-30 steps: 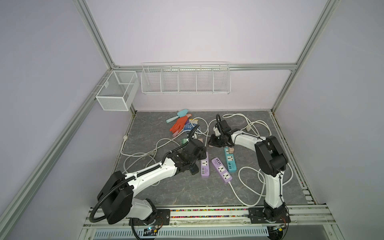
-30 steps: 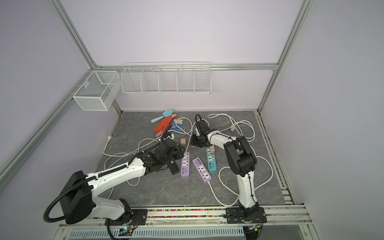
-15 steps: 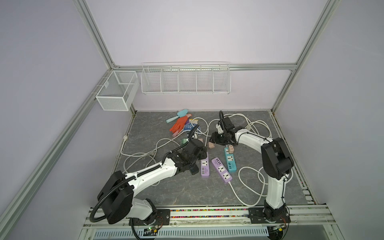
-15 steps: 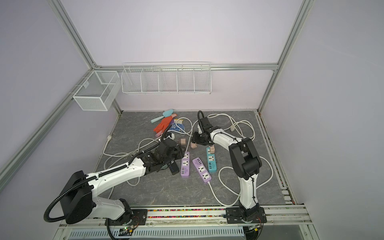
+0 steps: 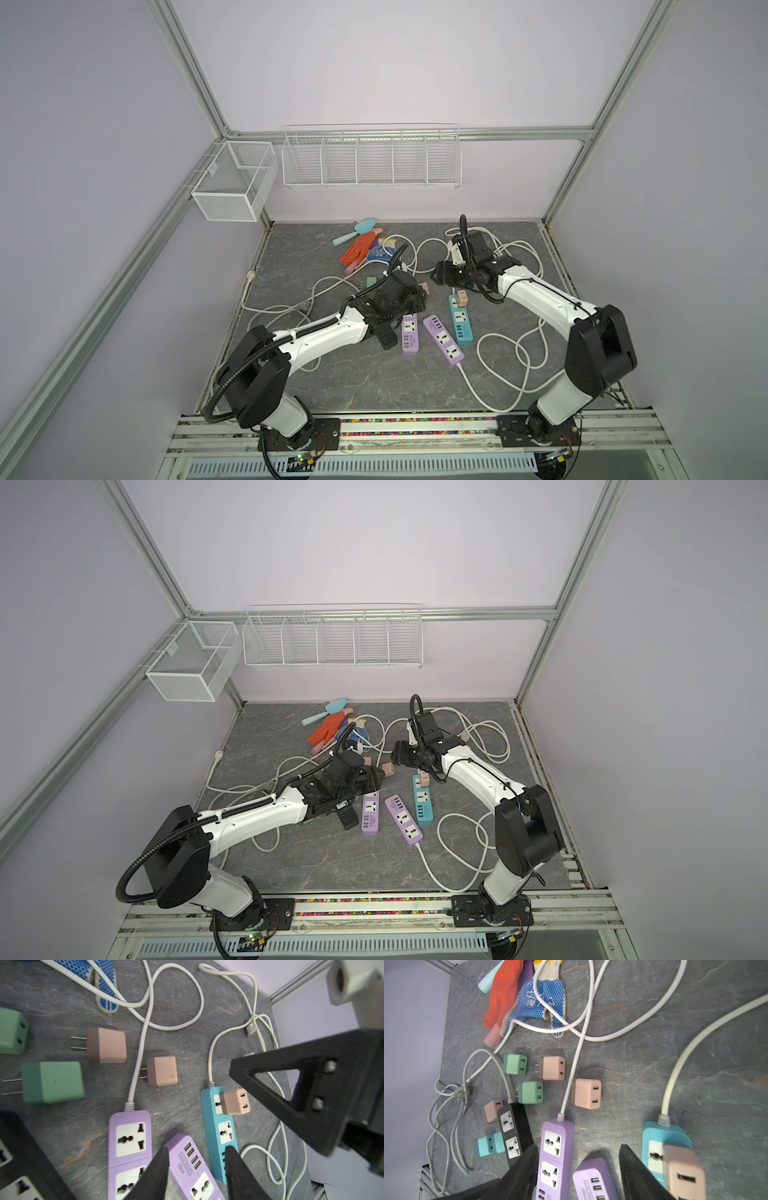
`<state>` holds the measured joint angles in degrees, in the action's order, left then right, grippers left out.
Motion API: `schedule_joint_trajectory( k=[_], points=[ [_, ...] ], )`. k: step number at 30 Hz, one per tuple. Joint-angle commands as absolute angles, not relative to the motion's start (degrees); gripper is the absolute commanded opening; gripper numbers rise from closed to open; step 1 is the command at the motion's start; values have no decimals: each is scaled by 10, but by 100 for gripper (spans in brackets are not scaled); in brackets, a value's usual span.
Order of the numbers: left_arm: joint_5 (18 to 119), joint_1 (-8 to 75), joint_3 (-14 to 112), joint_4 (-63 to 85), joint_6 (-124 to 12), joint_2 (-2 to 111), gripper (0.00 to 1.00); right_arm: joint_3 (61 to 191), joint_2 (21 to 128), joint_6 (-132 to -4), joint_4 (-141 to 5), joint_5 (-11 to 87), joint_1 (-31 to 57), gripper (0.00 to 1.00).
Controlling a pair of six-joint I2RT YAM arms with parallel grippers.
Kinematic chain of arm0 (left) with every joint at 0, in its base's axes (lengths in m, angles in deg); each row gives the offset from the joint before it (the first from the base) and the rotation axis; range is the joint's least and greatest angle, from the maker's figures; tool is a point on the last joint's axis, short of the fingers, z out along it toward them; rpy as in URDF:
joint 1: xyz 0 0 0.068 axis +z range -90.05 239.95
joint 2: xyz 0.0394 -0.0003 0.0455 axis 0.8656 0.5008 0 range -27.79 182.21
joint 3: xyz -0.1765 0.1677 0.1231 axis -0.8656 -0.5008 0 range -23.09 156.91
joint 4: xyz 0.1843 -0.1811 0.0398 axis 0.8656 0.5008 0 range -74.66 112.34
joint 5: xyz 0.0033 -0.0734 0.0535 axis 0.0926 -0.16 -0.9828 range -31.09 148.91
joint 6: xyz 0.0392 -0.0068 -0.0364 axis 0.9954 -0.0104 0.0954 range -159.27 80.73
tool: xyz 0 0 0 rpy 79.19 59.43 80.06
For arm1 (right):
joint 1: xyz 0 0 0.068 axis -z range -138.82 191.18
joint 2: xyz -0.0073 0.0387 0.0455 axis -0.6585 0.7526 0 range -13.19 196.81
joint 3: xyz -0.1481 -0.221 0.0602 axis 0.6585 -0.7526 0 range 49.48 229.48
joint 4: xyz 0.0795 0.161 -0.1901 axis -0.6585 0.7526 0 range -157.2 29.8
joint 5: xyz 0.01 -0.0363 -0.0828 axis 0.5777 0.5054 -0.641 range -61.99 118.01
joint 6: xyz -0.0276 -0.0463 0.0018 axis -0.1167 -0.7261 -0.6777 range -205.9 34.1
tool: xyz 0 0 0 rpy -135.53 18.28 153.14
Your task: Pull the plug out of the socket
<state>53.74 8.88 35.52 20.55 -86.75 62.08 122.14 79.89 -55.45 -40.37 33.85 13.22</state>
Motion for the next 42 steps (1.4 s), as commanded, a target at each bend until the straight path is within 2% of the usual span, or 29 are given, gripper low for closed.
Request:
schedule_joint_trajectory(
  k=[1, 9, 19, 32, 42],
  points=[
    [573, 87, 383, 171, -879, 653, 46, 1201, 750, -575, -356, 304, 138, 68],
    [607, 80, 443, 146, -913, 742, 46, 1170, 658, -617, -273, 255, 150, 76],
    [612, 77, 514, 152, -918, 831, 46, 1149, 684, -628, -272, 224, 161, 80],
    [627, 77, 543, 157, -922, 898, 41, 1127, 752, -597, -329, 226, 162, 75],
    [633, 77, 555, 161, -918, 920, 37, 1133, 790, -596, -344, 209, 162, 65]
  ],
)
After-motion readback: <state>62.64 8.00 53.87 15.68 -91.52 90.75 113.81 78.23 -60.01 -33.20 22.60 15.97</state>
